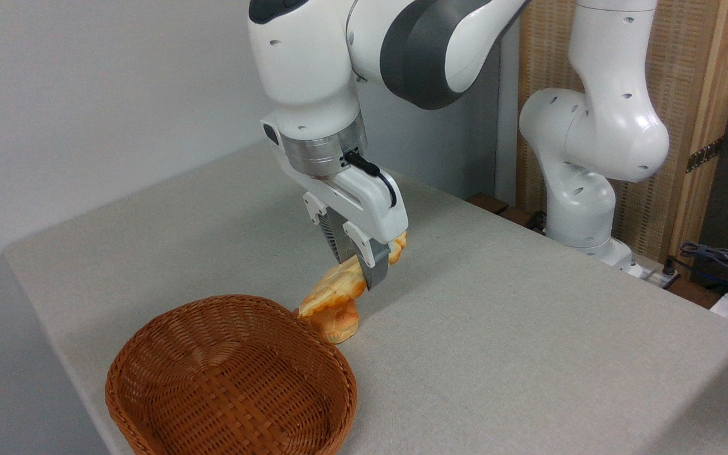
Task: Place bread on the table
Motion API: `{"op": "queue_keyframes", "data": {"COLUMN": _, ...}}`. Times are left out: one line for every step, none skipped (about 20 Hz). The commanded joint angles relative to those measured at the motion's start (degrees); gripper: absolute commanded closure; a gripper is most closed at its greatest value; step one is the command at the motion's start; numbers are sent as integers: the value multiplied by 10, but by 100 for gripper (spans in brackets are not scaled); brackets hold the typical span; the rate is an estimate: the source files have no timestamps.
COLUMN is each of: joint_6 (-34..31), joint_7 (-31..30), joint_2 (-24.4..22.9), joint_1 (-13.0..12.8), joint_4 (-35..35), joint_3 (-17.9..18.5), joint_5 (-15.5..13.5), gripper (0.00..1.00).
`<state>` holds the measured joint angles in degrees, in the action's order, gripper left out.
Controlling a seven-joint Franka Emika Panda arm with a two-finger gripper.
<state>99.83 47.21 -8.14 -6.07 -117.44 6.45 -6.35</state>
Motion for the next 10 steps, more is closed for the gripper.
{"op": "queue_keyframes", "data": {"joint_6": -10, "joint_7": 11, "joint_2": -11, "joint_1": -1, "joint_4": -3, "joint_3": 3, "joint_5": -2, "gripper": 0}}
{"op": "queue_keyframes", "data": {"joint_6": -10, "joint_7": 11, "joint_2": -11, "joint_1": 0, "joint_4": -3, "joint_3": 4, "joint_5": -2, "gripper": 0}}
{"op": "queue_keyframes", "data": {"joint_6": -10, "joint_7": 11, "joint_2": -10, "joint_1": -1, "joint_4": -3, "joint_3": 3, "joint_5": -2, "gripper": 0}}
{"op": "queue_keyframes", "data": {"joint_6": -10, "joint_7": 11, "joint_2": -11, "joint_1": 0, "joint_4": -3, "joint_3": 4, "joint_5": -2, "gripper": 0}}
{"op": "queue_keyframes", "data": {"joint_6": -9, "joint_7": 11, "joint_2": -11, "joint_1": -1, "joint_4": -3, "joint_3": 4, "joint_5": -2, "gripper": 0}}
{"op": "queue_keyframes", "data": {"joint_6": -9, "joint_7": 11, "joint_2": -11, "joint_1": -1, "joint_4": -3, "joint_3": 4, "joint_5": -2, "gripper": 0}}
{"op": "queue_keyframes", "data": {"joint_6": -9, "joint_7": 11, "joint_2": -11, "joint_1": -1, "joint_4": -3, "joint_3": 3, "joint_5": -2, "gripper": 0}}
{"op": "queue_keyframes", "data": {"joint_6": -8, "joint_7": 11, "joint_2": -11, "joint_1": -1, "joint_4": -2, "joint_3": 4, "joint_5": -2, "gripper": 0}}
{"op": "queue_keyframes", "data": {"joint_6": -7, "joint_7": 11, "joint_2": -11, "joint_1": -1, "joint_4": -2, "joint_3": 4, "joint_5": -2, "gripper": 0}}
{"op": "queue_keyframes", "data": {"joint_6": -5, "joint_7": 11, "joint_2": -11, "joint_1": -1, "joint_4": 0, "joint_3": 4, "joint_5": -2, "gripper": 0}}
